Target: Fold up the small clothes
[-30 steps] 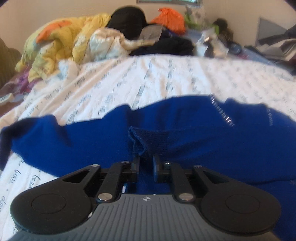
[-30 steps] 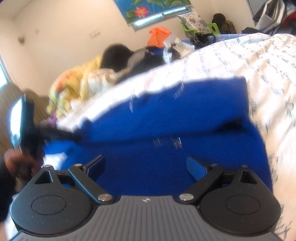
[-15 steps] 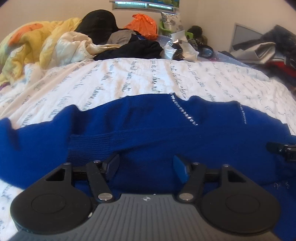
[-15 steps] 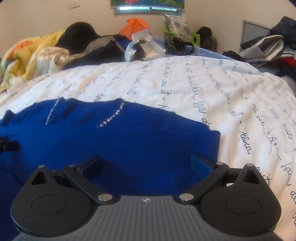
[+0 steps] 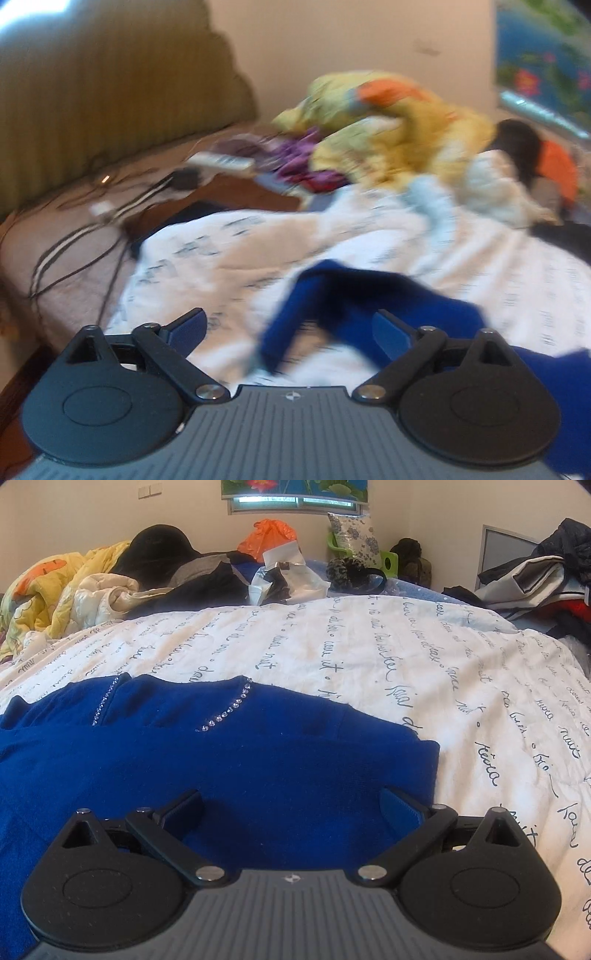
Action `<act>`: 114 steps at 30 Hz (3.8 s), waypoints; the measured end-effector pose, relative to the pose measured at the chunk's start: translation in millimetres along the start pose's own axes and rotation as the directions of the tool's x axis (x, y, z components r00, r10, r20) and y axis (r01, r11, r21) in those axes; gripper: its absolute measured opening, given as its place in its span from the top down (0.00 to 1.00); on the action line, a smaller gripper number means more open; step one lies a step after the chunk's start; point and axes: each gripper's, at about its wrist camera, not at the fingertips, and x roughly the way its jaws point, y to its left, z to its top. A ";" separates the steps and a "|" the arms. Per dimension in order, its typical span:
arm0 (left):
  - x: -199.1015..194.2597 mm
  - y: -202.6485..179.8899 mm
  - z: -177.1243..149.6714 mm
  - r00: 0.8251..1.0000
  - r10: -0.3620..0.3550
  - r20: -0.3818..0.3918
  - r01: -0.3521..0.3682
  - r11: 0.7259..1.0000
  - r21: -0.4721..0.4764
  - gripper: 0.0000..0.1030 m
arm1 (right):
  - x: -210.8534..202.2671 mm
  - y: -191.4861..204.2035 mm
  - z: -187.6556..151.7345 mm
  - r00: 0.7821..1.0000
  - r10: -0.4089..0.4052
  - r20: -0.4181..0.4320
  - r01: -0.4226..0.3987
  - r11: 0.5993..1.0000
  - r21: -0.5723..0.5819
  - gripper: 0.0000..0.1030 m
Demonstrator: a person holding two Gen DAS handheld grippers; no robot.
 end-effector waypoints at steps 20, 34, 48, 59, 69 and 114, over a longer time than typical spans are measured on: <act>-267.8 -216.9 -74.0 0.683 -0.722 0.112 0.398 0.496 0.771 0.18 | -2.6 -7.0 -0.9 0.999 0.029 0.024 -0.031 0.998 0.057 0.00; -243.1 -158.9 -193.9 0.680 -0.702 -0.209 0.683 0.505 0.527 0.00 | -14.2 -18.4 16.8 0.978 0.209 -0.005 -0.199 0.936 0.291 0.00; -210.0 -138.9 -175.5 0.728 -0.634 -0.261 0.682 0.635 0.363 0.00 | 39.5 56.9 59.1 0.898 0.371 -0.236 -0.277 0.894 0.352 0.73; -205.3 -146.8 -173.5 0.720 -0.644 -0.259 0.692 0.637 0.339 0.00 | -40.4 -46.3 66.9 0.920 0.391 -0.025 -0.348 0.845 0.407 0.97; -207.8 -154.3 -175.8 0.737 -0.623 -0.262 0.673 0.638 0.375 0.00 | 12.3 -47.7 28.6 0.799 0.602 0.000 -0.452 0.600 0.660 0.29; -61.6 -259.0 -49.3 0.825 -0.457 -0.333 0.555 0.768 0.319 0.86 | 25.3 -90.2 47.4 0.978 0.167 -0.122 -0.119 0.937 0.330 0.93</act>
